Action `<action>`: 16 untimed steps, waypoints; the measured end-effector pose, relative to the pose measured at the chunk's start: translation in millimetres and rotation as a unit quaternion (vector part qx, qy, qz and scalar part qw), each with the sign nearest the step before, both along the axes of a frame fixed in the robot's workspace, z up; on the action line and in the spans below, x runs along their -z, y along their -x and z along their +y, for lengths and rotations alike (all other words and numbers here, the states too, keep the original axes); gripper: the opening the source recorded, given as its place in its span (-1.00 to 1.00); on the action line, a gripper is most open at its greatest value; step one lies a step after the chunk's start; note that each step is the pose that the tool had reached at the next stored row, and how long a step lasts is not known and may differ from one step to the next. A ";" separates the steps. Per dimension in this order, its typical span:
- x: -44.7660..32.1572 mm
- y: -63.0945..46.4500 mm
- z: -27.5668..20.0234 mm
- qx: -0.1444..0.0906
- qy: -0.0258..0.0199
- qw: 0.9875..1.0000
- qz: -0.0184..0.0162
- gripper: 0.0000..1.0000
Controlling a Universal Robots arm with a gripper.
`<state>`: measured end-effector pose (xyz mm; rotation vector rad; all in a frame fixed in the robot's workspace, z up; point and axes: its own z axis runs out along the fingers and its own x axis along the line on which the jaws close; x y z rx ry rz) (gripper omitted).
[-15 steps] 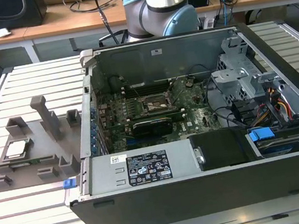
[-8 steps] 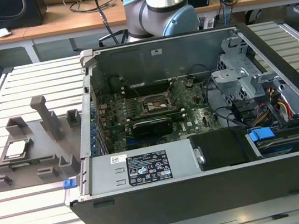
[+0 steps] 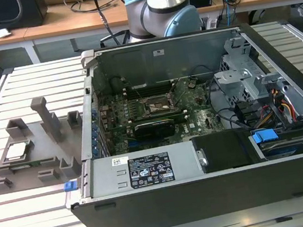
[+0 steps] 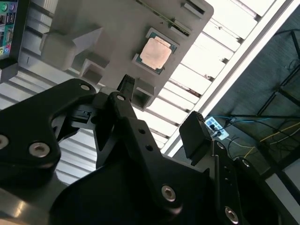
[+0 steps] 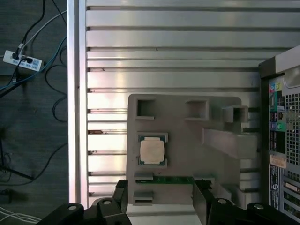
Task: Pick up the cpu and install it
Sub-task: 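Pick up the cpu and move it towards the insertion slot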
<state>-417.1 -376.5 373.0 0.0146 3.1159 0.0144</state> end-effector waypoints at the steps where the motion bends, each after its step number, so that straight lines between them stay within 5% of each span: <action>1: 3.1 0.4 0.0 0.000 0.000 1.000 0.000 0.32; 16: 43.4 0.5 0.1 0.000 0.000 1.000 0.000 0.32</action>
